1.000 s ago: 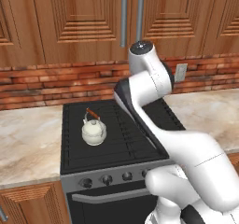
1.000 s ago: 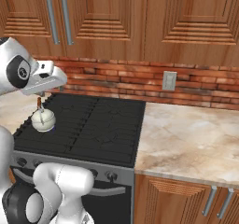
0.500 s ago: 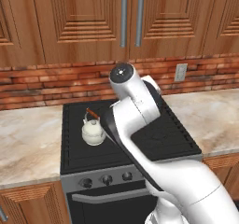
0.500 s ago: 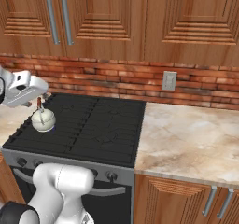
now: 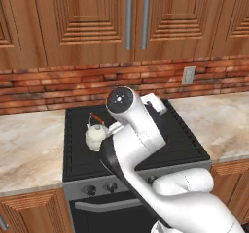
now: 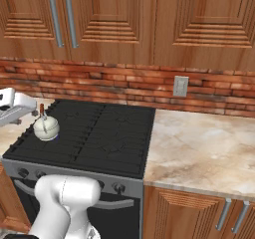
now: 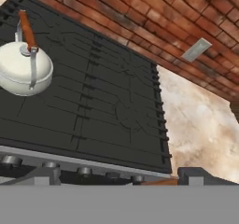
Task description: The kettle is done boiling. Turn off the stove, then wait for 300 timesteps before moving the kettle to the dining table.
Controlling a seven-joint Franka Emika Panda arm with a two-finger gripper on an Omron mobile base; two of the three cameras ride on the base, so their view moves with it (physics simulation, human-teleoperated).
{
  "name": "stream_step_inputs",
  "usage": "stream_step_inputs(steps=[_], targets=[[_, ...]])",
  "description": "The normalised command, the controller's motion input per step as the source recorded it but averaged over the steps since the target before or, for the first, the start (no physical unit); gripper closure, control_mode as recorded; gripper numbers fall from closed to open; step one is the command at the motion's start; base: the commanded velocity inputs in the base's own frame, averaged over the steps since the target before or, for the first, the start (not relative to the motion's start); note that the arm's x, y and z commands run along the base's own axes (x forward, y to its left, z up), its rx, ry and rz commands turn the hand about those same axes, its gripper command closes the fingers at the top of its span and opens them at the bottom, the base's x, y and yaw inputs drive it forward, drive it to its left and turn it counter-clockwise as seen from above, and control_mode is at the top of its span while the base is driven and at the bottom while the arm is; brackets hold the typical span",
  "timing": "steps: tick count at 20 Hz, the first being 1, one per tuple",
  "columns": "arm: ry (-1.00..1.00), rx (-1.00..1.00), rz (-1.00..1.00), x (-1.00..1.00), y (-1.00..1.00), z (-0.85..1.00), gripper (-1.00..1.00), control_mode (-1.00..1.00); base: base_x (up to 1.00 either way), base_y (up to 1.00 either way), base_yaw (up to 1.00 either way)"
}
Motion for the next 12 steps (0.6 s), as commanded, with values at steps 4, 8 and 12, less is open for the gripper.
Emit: stream_step_inputs(steps=[4,8,12], targets=[[-0.07,-0.05,0.0,-0.42,0.23,-0.13,-1.0,-1.0,0.0,0.0,0.0],[-0.05,-0.06,0.0,-0.35,0.25,-0.15,-1.0,-1.0,0.0,0.0,0.0],[-0.04,-0.06,0.0,-0.33,0.27,-0.15,-1.0,-1.0,0.0,0.0,0.0]])
